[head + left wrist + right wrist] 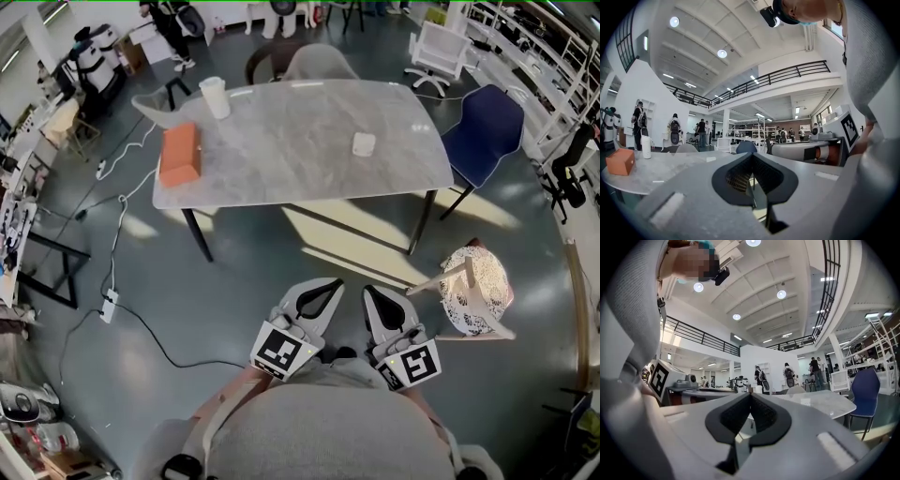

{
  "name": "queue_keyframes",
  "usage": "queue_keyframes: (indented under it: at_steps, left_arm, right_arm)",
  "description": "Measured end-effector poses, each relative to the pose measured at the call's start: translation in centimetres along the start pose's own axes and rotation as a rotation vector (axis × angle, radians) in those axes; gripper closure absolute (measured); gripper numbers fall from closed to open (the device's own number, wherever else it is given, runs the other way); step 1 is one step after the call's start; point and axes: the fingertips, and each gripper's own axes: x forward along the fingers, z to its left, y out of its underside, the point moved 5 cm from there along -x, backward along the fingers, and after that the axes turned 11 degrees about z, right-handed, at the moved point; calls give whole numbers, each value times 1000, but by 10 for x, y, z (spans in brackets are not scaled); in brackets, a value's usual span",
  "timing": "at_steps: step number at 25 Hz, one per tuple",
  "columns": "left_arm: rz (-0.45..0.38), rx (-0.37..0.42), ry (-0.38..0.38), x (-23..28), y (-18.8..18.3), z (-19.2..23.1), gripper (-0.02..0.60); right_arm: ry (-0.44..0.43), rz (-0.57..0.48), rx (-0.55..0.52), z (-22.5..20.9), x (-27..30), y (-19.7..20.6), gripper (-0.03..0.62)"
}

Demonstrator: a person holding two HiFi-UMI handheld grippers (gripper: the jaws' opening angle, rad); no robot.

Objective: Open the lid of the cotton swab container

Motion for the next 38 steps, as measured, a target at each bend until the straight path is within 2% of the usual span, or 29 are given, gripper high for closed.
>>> queue_keyframes:
  at_steps: [18,26,38]
  left_arm:
    - [1,-17,84,-1,10,11,584]
    - [14,1,113,14,12,12,584]
    - [16,8,87,56,4,48,583]
  right_arm:
    - [71,9,24,14,3,11,592]
    - [87,8,13,0,8,10,592]
    - [53,12,29,-41,49,5,592]
